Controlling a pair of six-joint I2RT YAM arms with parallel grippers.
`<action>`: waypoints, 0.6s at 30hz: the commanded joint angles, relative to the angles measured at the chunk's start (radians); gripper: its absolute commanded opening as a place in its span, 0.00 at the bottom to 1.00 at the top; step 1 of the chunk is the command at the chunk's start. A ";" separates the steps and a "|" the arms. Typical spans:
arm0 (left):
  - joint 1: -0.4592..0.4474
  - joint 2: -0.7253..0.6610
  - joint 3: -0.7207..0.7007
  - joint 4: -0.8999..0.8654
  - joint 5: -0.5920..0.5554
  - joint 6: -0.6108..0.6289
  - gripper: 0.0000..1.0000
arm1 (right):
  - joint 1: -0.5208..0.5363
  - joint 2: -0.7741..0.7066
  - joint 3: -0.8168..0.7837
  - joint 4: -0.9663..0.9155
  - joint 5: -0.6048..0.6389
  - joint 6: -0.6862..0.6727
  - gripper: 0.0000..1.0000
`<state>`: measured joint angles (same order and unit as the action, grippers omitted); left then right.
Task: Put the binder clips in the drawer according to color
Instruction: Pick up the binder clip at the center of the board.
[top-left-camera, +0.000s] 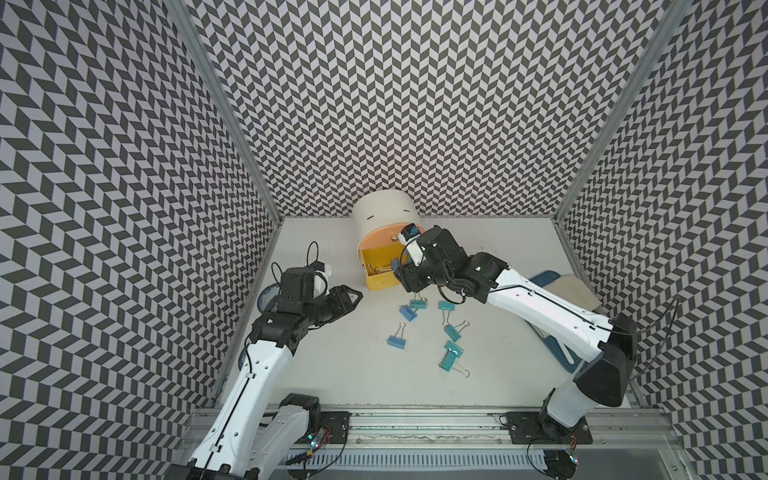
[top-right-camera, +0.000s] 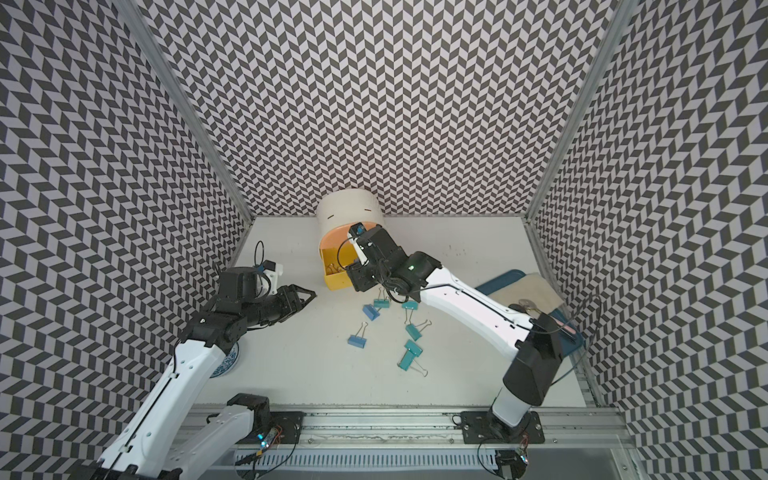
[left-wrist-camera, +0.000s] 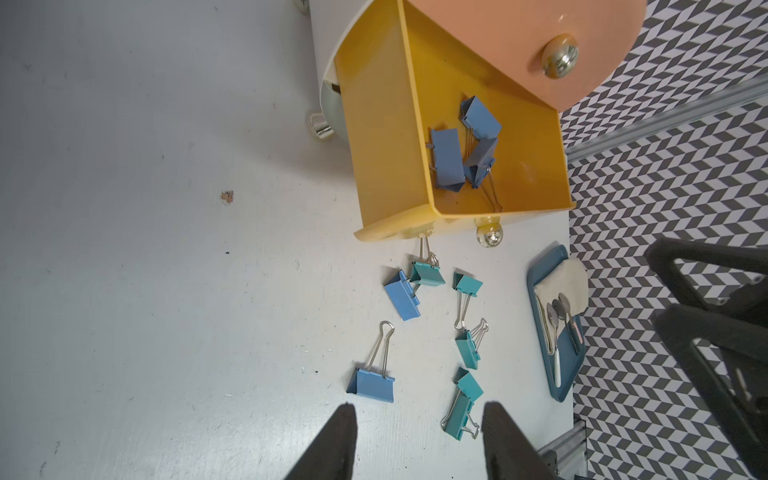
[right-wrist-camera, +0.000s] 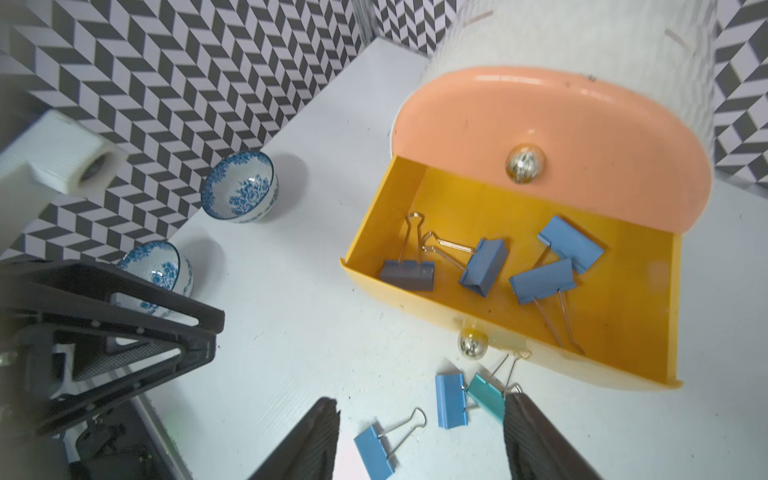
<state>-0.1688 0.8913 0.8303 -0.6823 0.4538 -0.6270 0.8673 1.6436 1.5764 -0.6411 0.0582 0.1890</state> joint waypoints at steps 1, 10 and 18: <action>-0.031 -0.036 -0.036 0.013 -0.044 -0.015 0.53 | -0.004 -0.056 -0.046 0.044 -0.026 0.043 0.66; -0.093 -0.065 -0.134 0.043 -0.064 -0.034 0.53 | -0.005 -0.122 -0.195 0.036 -0.083 0.110 0.64; -0.158 -0.045 -0.155 0.059 -0.106 -0.047 0.53 | -0.004 -0.193 -0.340 0.074 -0.103 0.165 0.64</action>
<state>-0.3054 0.8444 0.6807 -0.6567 0.3817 -0.6697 0.8673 1.4960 1.2613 -0.6254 -0.0273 0.3187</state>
